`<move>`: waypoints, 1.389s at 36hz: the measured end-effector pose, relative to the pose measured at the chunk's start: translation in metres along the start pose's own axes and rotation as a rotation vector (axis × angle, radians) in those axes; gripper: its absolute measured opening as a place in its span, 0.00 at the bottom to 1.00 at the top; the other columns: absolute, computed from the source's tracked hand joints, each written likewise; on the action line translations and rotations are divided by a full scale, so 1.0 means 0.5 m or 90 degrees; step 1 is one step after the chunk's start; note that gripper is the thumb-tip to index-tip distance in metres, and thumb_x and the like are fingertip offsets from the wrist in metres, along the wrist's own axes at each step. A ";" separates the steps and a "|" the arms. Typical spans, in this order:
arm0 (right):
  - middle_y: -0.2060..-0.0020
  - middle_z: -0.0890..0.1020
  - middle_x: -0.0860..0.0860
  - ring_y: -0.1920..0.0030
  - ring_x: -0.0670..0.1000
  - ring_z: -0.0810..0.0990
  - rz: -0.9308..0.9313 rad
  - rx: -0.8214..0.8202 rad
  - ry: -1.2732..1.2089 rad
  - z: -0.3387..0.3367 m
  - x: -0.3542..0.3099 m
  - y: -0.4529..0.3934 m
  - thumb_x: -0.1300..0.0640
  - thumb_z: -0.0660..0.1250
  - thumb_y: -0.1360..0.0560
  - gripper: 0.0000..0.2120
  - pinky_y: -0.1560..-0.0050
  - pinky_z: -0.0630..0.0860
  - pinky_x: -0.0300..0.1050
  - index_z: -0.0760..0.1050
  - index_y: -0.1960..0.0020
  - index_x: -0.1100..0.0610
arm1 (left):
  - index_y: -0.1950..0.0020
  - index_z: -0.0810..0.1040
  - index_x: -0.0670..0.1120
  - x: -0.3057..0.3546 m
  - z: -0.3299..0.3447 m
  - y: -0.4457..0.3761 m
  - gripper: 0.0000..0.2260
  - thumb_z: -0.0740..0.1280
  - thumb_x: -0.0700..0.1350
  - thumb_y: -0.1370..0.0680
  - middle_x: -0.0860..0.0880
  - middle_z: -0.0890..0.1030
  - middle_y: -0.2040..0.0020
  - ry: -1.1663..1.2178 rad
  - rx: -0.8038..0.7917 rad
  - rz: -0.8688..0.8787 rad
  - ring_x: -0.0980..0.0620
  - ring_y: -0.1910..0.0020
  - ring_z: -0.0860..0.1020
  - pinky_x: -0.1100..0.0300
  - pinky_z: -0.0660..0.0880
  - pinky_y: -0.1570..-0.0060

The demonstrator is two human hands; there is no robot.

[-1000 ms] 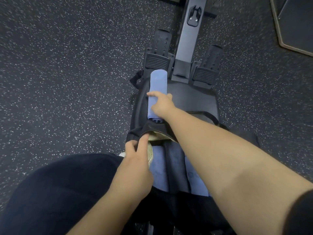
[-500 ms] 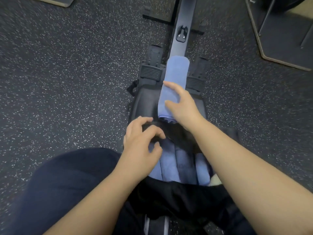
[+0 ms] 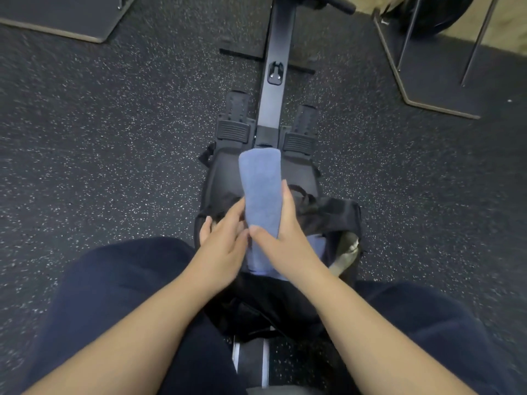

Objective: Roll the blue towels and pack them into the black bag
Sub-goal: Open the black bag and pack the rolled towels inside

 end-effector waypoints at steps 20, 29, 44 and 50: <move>0.26 0.48 0.52 0.30 0.46 0.55 0.059 0.143 0.067 0.006 0.092 0.039 0.67 0.60 0.23 0.41 0.39 0.49 0.27 0.35 0.24 0.51 | 0.24 0.55 0.55 -0.048 -0.003 0.046 0.34 0.60 0.37 0.27 0.45 0.57 0.32 -0.322 0.017 -0.317 0.40 0.37 0.67 0.47 0.68 0.38; 0.26 0.44 0.52 0.39 0.32 0.51 -0.010 0.109 0.084 0.061 0.085 0.015 0.63 0.64 0.23 0.43 0.47 0.45 0.16 0.34 0.25 0.50 | 0.25 0.55 0.55 -0.049 -0.004 0.048 0.34 0.59 0.35 0.28 0.46 0.61 0.44 -0.157 0.039 -0.323 0.45 0.58 0.72 0.55 0.71 0.48; 0.33 0.54 0.50 0.45 0.50 0.71 -0.083 -0.154 0.274 0.064 0.120 0.085 0.58 0.64 0.22 0.42 0.40 0.64 0.33 0.32 0.30 0.38 | 0.25 0.54 0.60 -0.065 -0.015 0.028 0.36 0.60 0.34 0.26 0.48 0.64 0.43 -0.039 0.041 -0.319 0.59 0.58 0.71 0.71 0.63 0.65; 0.32 0.53 0.50 0.57 0.51 0.70 -0.048 -0.229 0.346 0.068 0.144 0.110 0.57 0.62 0.21 0.41 0.53 0.66 0.41 0.37 0.24 0.39 | 0.23 0.49 0.63 -0.060 -0.017 0.027 0.39 0.61 0.35 0.26 0.49 0.65 0.46 -0.036 0.025 -0.301 0.59 0.57 0.71 0.66 0.66 0.61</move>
Point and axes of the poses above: each hand's wrist, its own y-axis away from the middle knuckle, its own z-axis out of the palm, x = y × z, the point moved 3 cm from there along -y, towards the middle knuckle
